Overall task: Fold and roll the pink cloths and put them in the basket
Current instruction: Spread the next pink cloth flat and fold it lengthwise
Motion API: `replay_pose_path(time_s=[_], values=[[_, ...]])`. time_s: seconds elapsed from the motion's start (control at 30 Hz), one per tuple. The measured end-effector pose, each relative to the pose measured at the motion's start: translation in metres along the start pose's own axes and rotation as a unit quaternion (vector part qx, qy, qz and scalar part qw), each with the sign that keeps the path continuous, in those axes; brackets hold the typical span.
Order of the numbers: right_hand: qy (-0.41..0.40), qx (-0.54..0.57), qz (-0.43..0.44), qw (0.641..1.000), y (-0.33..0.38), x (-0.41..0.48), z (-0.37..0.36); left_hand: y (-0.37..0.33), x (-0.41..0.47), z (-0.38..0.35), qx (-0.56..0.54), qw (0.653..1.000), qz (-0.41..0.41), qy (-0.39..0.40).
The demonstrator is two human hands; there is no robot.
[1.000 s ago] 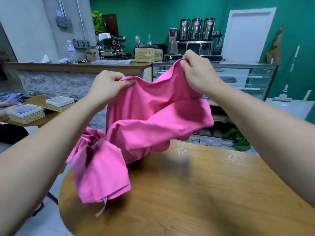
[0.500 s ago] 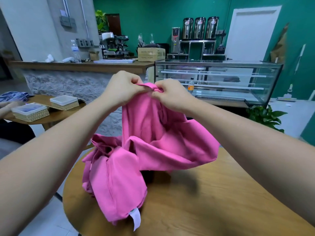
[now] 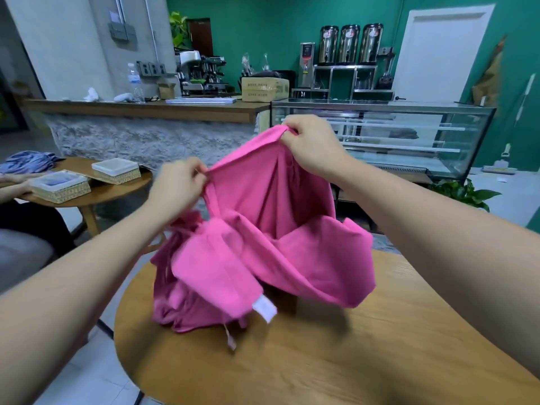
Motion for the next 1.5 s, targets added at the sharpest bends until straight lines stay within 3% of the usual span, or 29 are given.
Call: replay_pose_path(time_s=[0.1, 0.3, 0.4, 0.57, 0.87, 1.03, 1.2, 1.37, 1.5], values=[[-0.018, 0.011, -0.005, 1.000, 0.006, 0.004, 0.000, 0.012, 0.023, 0.021, -0.085, 0.994, 0.056, -0.041], [0.110, 0.021, 0.001, 0.994, 0.010, -0.017, -0.053, -0.018, 0.028, 0.020, -0.213, 0.972, 0.074, -0.064], [0.141, 0.043, -0.034, 0.989, 0.006, -0.028, -0.068, -0.043, 0.026, 0.018, -0.267, 0.961, 0.060, -0.041], [0.138, 0.034, 0.021, 0.990, 0.011, -0.030, -0.067, -0.078, 0.008, -0.003, -0.315, 0.948, 0.014, 0.039], [0.031, 0.025, -0.044, 0.998, -0.018, -0.014, -0.012, -0.067, -0.036, -0.047, -0.344, 0.908, 0.049, 0.234], [0.009, 0.047, -0.044, 0.998, -0.020, -0.007, 0.001, -0.063, -0.039, -0.045, -0.394, 0.888, 0.040, 0.233], [-0.089, 0.010, -0.056, 0.994, -0.026, 0.014, 0.046, -0.085, -0.037, -0.049, -0.346, 0.898, -0.028, 0.271], [-0.166, -0.002, -0.092, 0.982, -0.053, 0.026, 0.109, -0.095, -0.025, -0.041, -0.209, 0.959, -0.091, 0.168], [-0.193, -0.030, -0.094, 0.976, -0.061, 0.020, 0.153, -0.104, -0.001, -0.031, -0.266, 0.958, -0.055, 0.097]])
Point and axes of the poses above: each hand's wrist, its own x-axis towards the middle knuckle, its own z-axis out of the back of the hand, y = z × x, the point moved 10 cm from there along x, towards the middle knuckle, and after that the axes turned 8 degrees about -y, right-handed, at the moved point
